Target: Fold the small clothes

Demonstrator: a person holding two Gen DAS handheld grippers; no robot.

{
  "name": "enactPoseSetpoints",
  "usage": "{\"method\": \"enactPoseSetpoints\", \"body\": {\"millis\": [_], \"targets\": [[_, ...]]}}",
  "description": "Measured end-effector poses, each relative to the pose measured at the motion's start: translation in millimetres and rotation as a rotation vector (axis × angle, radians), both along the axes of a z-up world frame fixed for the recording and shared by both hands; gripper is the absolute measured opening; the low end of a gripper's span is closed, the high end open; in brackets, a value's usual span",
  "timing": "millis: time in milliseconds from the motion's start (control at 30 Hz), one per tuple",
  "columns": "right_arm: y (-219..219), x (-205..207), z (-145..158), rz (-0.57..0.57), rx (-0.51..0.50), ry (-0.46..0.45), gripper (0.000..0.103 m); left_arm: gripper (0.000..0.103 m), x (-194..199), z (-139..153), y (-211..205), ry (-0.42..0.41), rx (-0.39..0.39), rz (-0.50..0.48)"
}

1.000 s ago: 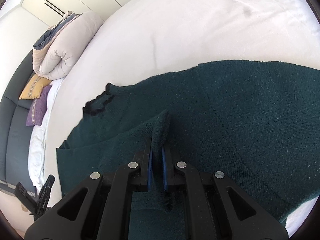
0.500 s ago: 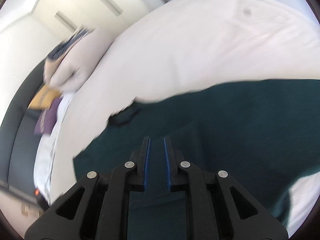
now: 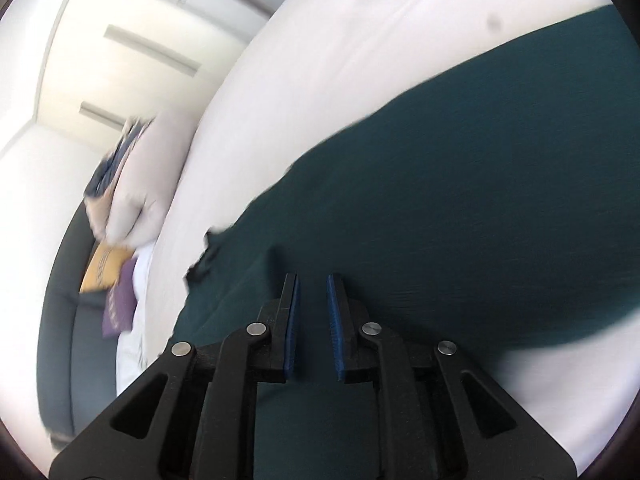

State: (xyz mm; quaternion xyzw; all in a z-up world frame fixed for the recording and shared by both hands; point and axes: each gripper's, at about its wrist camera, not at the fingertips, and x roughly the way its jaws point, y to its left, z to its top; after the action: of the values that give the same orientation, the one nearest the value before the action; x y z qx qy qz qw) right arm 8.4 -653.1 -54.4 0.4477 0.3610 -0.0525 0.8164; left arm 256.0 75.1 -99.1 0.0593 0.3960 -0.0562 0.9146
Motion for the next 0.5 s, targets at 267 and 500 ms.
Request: {"method": "enactPoseSetpoints", "body": {"millis": [267,500], "targets": [[-101.1,-150.4,32.5,-0.365,-0.044,-0.057,0.075,0.066,-30.1,43.2,20.3,-0.15,-0.126,0.026],[-171.9,-218.3,15.4,-0.598,0.146,-0.076,0.073,0.075,-52.0,65.1,4.2,-0.063,-0.27,-0.03]]}}
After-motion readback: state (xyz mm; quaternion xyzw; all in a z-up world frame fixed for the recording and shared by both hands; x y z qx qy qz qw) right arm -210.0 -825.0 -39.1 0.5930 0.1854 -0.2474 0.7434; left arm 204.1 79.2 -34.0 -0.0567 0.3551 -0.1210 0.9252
